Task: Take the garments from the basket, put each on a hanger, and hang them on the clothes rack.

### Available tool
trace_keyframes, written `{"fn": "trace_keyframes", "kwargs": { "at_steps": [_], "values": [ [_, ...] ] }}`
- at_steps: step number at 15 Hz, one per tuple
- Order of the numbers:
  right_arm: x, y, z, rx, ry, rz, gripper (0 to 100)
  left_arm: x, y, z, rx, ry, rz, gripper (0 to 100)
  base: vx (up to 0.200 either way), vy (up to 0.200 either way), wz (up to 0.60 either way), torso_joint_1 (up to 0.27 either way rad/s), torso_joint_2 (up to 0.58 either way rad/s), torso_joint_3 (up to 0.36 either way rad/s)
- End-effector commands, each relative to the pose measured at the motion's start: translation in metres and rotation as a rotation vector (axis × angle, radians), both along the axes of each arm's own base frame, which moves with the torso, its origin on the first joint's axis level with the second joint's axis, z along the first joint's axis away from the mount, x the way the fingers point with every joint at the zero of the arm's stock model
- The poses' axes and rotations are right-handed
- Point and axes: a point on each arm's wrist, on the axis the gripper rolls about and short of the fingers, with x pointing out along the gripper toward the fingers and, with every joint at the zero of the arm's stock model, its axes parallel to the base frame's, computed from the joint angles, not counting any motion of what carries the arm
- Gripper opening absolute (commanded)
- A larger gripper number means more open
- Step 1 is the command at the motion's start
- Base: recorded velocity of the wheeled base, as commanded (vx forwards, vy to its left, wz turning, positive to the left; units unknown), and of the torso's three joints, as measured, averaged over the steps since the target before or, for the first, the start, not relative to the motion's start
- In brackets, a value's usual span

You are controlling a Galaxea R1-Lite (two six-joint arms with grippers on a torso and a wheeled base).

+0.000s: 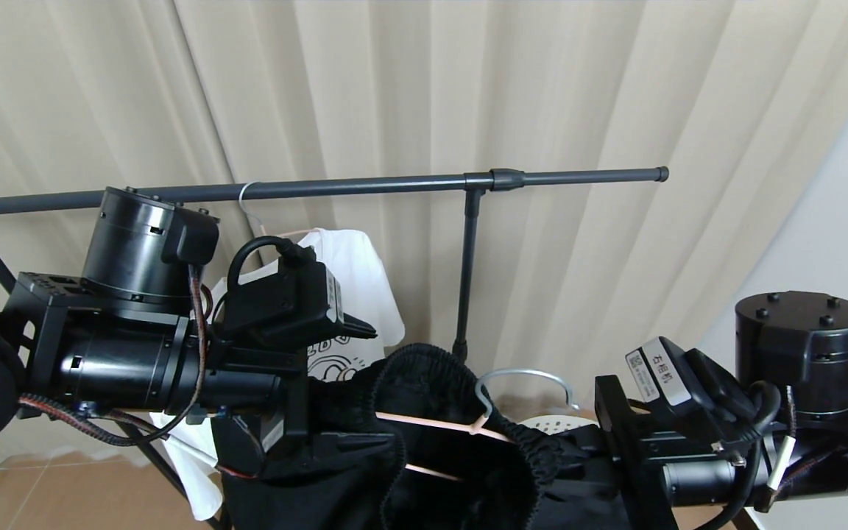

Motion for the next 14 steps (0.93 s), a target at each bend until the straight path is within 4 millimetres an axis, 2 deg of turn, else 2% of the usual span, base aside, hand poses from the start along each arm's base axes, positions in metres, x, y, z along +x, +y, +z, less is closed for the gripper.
{"fn": "trace_keyframes", "kwargs": {
  "at_steps": [1,8,9,14],
  "values": [
    [-0.0057,0.0004,0.0039,0.011,-0.015,0.017,0,-0.0009,-0.0006,-0.0042,0.008,0.015,-0.005,100,0.0,0.0,0.0,0.0,0.0,0.0],
    [-0.0114,-0.0005,0.0066,0.019,-0.026,0.028,0,-0.0041,-0.0012,-0.011,0.017,0.041,-0.018,100,0.0,0.0,0.0,0.0,0.0,0.0],
    [-0.0123,0.0002,0.0069,0.02,-0.028,0.032,0,-0.0039,-0.0018,-0.012,0.02,0.044,-0.018,0,0.0,0.0,0.0,0.0,0.0,0.0],
    [-0.0123,0.0006,0.0065,0.018,-0.027,0.031,0,-0.0061,-0.0031,-0.0127,0.021,0.047,-0.023,0,0.0,0.0,0.0,0.0,0.0,0.0]
  ]
}}
